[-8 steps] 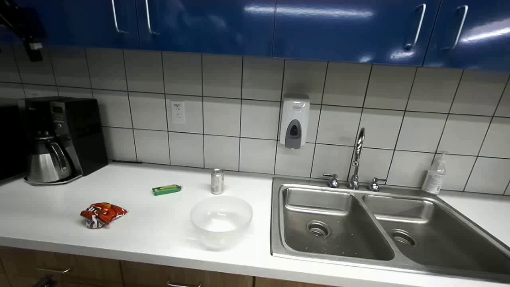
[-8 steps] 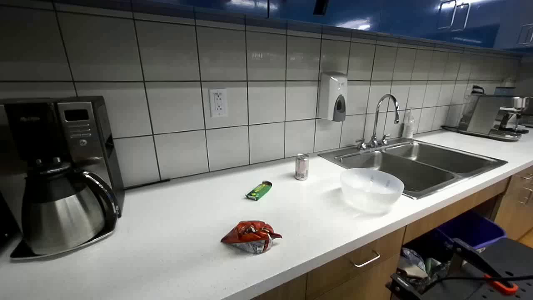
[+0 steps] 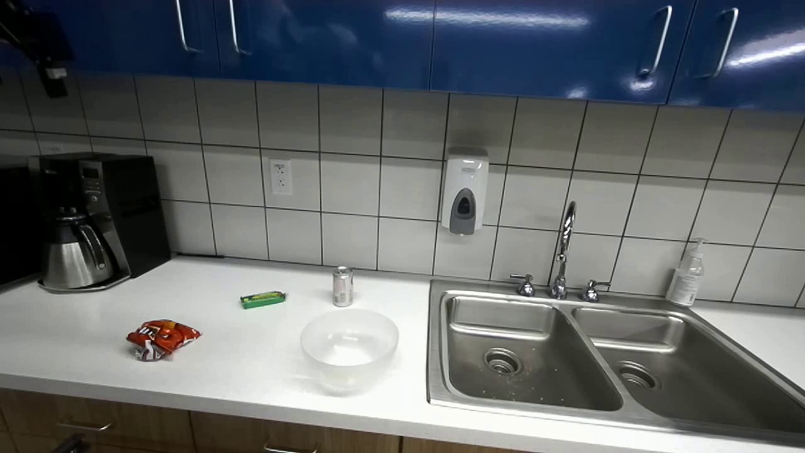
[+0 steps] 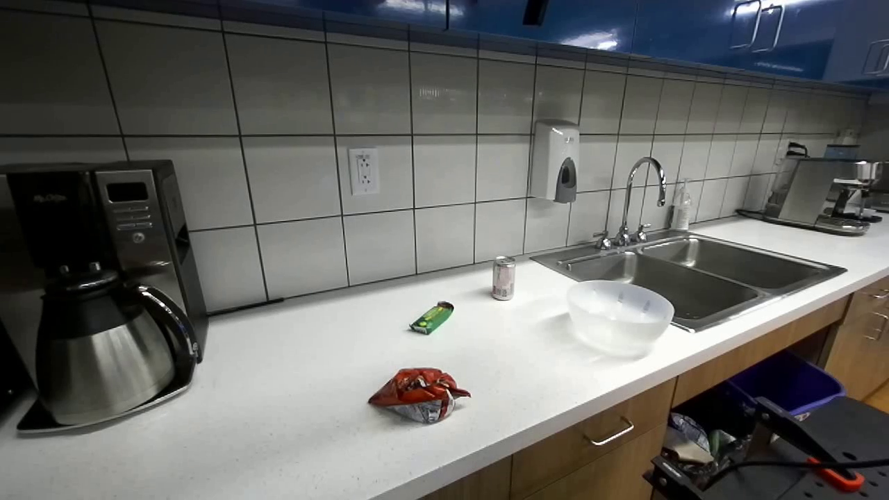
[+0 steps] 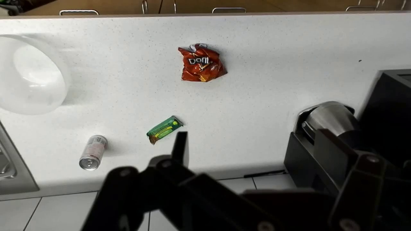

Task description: Put the can in the bowl

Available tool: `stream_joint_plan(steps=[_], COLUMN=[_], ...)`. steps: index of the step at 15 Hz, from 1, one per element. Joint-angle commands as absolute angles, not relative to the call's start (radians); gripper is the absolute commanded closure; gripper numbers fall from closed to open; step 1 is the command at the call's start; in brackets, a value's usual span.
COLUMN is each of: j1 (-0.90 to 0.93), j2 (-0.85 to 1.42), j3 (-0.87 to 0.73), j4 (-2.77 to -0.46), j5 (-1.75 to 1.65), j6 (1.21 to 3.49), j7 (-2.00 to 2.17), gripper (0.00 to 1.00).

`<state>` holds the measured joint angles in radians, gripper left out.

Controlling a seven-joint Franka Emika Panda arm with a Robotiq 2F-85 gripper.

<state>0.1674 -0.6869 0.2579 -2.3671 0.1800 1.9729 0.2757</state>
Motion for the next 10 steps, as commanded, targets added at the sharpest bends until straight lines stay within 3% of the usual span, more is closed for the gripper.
stream_joint_plan(steps=[1,10], j1=[0.168,0.119], j2=[-0.686,-0.612], j3=[0.257,0.257], j4=[-2.365,-2.503], j5=[0.179,0.134], j6=[1.971,2.038], j7=[0.276,0.309], gripper=[0.0,0.0])
